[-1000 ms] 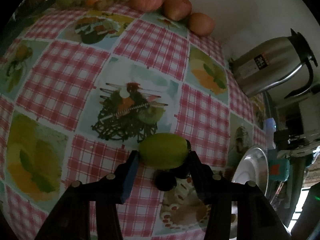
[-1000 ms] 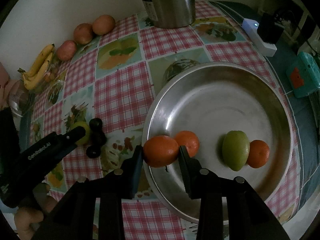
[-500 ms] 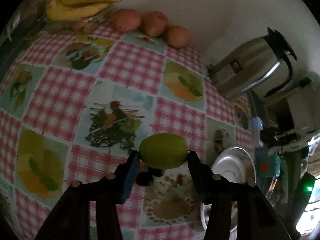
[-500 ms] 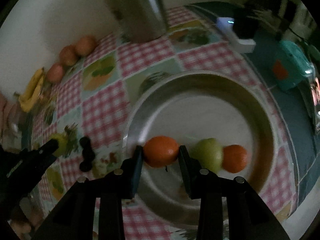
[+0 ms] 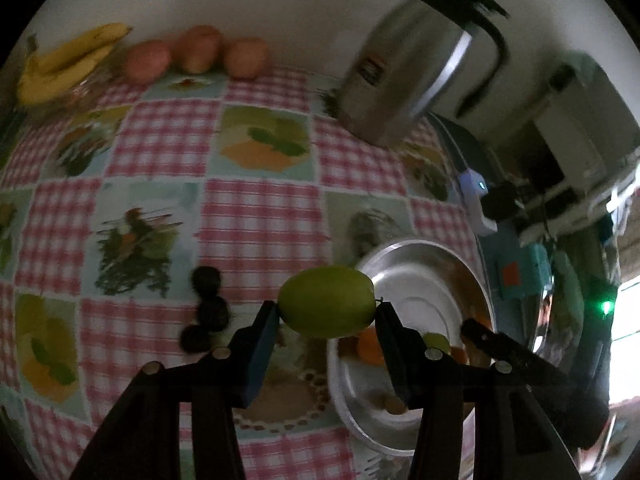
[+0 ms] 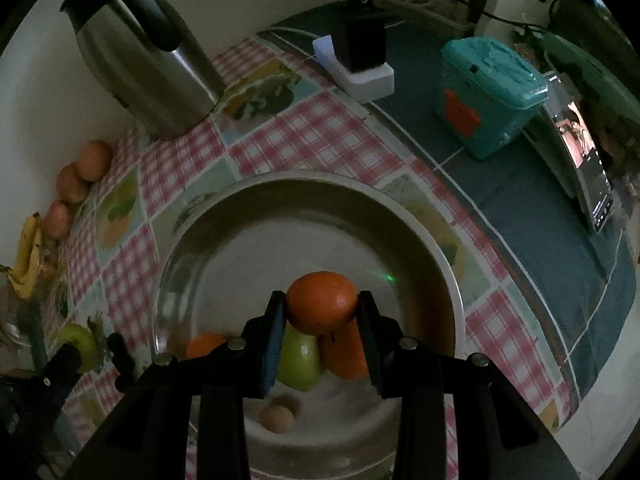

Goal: Organize fruits
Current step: 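Carry the green pear and the orange with both tools over the steel bowl, then open the left tool to drop the pear while the right tool releases the orange into the bowl, then move both open tools back from the bowl toward the dark plums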

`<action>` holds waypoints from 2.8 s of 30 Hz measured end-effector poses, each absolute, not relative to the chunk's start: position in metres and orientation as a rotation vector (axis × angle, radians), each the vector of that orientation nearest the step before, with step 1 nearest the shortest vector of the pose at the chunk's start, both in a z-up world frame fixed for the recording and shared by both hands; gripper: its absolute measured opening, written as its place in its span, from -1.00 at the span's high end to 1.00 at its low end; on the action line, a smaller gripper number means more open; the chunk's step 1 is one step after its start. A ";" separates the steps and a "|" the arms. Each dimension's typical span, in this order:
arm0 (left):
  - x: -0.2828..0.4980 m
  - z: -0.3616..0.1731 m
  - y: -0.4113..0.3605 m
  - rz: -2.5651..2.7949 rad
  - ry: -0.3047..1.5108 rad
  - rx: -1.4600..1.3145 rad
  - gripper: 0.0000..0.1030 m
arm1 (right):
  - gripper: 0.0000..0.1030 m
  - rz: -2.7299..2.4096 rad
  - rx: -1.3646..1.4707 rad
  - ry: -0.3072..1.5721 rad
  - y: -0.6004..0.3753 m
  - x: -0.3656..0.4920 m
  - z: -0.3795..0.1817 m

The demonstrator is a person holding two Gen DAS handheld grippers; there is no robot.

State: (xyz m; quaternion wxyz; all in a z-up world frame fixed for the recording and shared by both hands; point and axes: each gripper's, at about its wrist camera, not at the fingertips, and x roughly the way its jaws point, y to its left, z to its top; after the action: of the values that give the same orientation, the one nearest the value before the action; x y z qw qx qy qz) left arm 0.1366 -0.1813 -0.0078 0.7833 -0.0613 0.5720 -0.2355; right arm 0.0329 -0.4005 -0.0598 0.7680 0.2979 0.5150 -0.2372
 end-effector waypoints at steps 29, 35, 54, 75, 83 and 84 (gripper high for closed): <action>0.110 -0.047 -0.249 -0.565 1.121 0.101 -0.03 | 0.27 -0.516 0.644 1.135 -0.407 0.037 -0.088; 0.109 -0.049 -0.251 -0.573 1.130 0.096 -0.04 | 0.27 -0.508 0.654 1.145 -0.406 0.038 -0.090; 0.114 -0.040 -0.228 -0.415 1.255 0.056 -0.19 | -0.20 -0.511 0.596 1.211 -0.400 0.039 -0.072; 0.113 -0.029 -0.166 -0.187 1.238 0.035 -1.00 | -0.69 -0.415 0.487 1.234 -0.376 0.043 -0.066; 0.115 -0.022 -0.158 -0.146 1.177 0.060 -1.00 | -0.69 -0.388 0.448 1.222 -0.368 0.048 -0.064; 0.115 -0.021 -0.156 -0.140 1.174 0.055 -1.00 | -0.70 -0.386 0.443 1.221 -0.367 0.048 -0.063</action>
State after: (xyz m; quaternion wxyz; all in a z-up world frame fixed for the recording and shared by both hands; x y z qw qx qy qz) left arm 0.1153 -0.1557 -0.0214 0.8299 0.0259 0.5533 -0.0662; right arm 0.0484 -0.3674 -0.0634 0.7792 0.2051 0.5647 -0.1785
